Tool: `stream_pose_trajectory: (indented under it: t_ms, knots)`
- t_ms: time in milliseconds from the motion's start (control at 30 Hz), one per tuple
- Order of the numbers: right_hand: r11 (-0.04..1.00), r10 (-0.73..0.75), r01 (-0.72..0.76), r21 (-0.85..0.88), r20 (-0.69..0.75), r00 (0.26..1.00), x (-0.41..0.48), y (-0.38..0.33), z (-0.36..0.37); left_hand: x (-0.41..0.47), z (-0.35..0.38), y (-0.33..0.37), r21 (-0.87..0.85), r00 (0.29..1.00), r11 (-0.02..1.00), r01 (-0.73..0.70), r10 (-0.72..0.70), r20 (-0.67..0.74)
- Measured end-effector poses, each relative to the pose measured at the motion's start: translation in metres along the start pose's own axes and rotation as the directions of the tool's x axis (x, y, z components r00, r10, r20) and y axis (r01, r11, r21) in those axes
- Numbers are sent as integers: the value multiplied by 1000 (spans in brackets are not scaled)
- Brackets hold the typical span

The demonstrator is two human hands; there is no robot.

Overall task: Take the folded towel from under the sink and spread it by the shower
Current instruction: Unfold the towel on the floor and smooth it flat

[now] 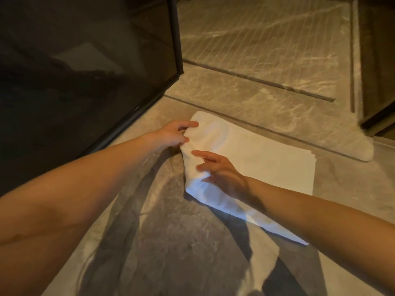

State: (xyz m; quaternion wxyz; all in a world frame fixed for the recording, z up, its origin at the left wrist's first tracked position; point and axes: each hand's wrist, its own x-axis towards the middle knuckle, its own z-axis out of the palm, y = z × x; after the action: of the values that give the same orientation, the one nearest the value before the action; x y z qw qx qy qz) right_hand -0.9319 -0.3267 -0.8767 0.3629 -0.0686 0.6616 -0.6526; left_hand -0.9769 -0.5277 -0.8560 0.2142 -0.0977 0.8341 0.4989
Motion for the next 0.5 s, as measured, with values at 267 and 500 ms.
stream_pose_trajectory:
  t_ms: [267,500]
  knots:
    - [653,-462,92,-752,-299,835,-19,7,-32,13,44,23,742,875,604,-293,482,-48]
    - [81,-275,-132,-988,-150,950,-39,65,-78,15,93,-31,821,843,350,-452,469,264]
